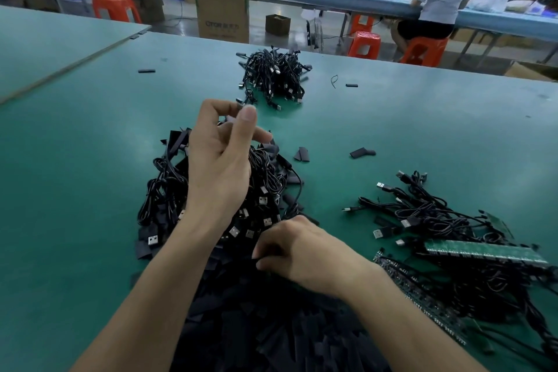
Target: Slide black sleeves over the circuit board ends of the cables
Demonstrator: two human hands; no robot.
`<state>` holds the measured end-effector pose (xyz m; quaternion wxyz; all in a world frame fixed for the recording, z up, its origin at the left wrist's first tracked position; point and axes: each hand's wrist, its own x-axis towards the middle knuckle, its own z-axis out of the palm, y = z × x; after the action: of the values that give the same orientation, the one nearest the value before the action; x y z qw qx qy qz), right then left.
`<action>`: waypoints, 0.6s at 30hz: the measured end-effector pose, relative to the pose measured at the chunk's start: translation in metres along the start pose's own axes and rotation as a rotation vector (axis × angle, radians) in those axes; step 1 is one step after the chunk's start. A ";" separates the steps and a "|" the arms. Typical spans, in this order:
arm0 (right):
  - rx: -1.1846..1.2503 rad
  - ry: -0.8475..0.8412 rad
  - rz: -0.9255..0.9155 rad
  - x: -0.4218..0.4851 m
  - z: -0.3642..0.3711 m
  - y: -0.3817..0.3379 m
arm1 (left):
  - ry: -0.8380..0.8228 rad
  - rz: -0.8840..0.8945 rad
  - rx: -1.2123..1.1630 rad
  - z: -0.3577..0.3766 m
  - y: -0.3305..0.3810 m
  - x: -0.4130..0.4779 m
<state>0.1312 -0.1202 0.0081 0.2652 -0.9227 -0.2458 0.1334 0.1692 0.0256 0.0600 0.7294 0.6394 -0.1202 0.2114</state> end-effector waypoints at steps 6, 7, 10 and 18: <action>0.344 0.387 0.057 -0.004 -0.027 0.010 | 0.023 -0.023 0.003 0.000 -0.002 0.000; 0.413 0.460 0.052 -0.006 -0.031 0.012 | 0.010 -0.032 0.021 0.001 -0.003 0.000; 0.554 0.607 0.050 -0.011 -0.039 0.016 | -0.069 -0.057 0.124 -0.001 -0.007 -0.001; 0.610 0.798 -0.019 -0.016 -0.046 0.014 | -0.241 -0.083 0.383 0.001 -0.014 -0.004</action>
<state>0.1411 -0.1587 0.0402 0.5973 -0.7801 -0.0835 -0.1663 0.1723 0.0233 0.0465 0.5833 0.7911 -0.1376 0.1222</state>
